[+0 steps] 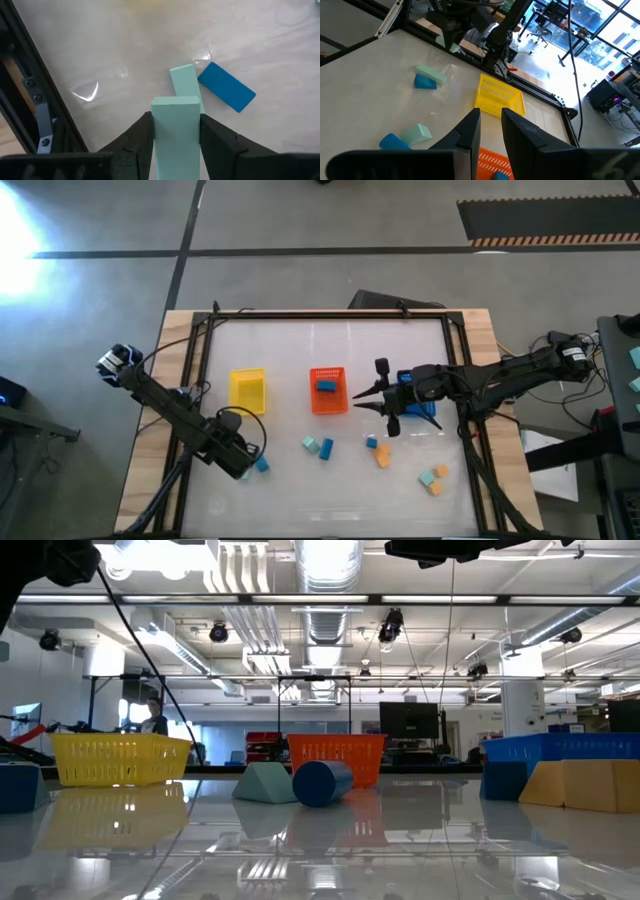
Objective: Sort & place blocks by color
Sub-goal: Put the light blue block into the yellow bin
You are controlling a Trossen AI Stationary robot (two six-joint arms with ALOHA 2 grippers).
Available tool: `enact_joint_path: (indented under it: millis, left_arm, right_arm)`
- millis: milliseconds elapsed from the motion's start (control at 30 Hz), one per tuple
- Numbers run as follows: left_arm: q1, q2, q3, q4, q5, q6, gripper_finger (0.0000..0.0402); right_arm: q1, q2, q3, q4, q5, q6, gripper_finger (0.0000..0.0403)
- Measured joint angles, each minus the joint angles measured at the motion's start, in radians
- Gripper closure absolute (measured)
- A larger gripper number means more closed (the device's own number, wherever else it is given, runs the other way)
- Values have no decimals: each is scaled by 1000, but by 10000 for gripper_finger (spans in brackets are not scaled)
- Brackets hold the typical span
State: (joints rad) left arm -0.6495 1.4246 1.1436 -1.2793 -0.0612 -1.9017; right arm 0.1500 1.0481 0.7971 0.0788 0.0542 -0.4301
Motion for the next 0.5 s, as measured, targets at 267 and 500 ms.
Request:
enact_joint_path:
  millis: [267,500]
  left_arm:
    - [0,0,1,-2,-1,0,282]
    - [17,-2,44,57,-119,73,282]
  right_arm:
    - [0,0,0,0,0,0,335]
    - [0,0,0,0,0,0,335]
